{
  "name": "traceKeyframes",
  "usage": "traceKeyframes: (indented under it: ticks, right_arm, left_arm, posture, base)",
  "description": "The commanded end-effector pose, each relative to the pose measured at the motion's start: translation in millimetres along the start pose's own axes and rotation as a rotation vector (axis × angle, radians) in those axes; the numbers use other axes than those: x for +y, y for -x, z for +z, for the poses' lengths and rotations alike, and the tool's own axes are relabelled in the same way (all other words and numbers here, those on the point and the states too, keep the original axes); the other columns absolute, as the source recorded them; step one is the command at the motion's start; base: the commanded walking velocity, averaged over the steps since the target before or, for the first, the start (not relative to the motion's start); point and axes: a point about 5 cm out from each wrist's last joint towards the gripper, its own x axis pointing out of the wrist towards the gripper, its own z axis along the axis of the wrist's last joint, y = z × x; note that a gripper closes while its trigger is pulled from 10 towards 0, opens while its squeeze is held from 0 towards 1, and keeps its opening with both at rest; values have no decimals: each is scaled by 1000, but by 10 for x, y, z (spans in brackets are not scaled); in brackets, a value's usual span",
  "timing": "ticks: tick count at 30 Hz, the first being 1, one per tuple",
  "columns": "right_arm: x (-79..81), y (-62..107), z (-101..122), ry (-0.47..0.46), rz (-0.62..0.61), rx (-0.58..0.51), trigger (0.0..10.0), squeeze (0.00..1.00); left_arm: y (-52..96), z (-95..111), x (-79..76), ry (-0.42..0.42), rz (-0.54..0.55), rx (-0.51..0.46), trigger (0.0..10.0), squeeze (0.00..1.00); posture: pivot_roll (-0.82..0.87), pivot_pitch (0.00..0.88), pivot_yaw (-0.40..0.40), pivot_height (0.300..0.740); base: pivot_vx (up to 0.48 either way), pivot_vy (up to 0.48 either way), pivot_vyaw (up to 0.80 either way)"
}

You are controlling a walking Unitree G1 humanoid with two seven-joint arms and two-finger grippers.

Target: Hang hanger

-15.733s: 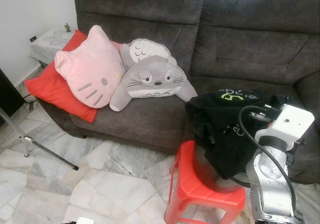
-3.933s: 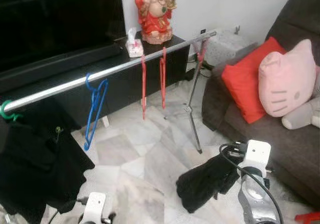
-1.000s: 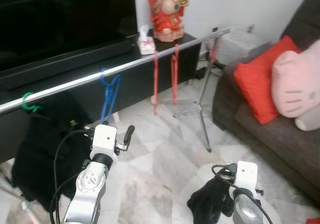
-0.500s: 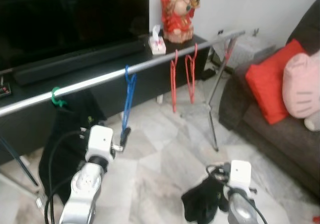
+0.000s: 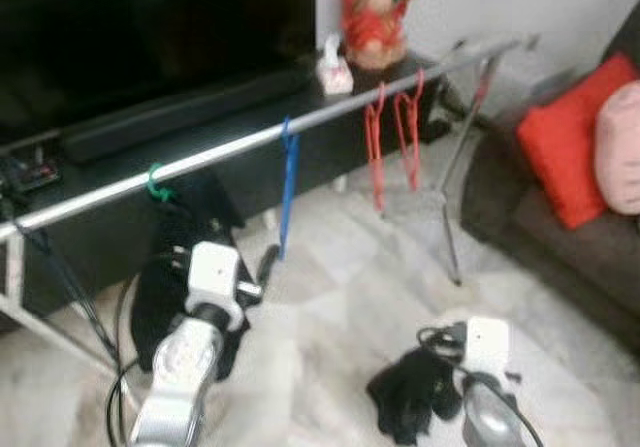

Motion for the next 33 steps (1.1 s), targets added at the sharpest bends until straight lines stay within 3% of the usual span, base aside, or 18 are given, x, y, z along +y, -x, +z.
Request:
traceKeyframes:
  ticks: [1, 15, 33]
  right_arm:
    - [-46, -10, 17, -4, -17, -11, 10000, 0]
    - [-45, -20, 27, -5, -15, -9, 10000, 0]
    - [17, -16, 31, 58, 38, -15, 10000, 0]
  left_arm:
    - [5, -5, -11, 16, -16, 13, 10000, 0]
    - [7, 8, -13, 22, -25, 16, 10000, 0]
    - [-7, 13, 62, 5, 18, 19, 10000, 0]
  posture:
    - [-98, 0, 0, 740]
    - [-96, 0, -1, 740]
    - [-100, 0, -4, 740]
  base:
    - [0, 0, 0]
    - [0, 0, 0]
    - [229, 0, 0]
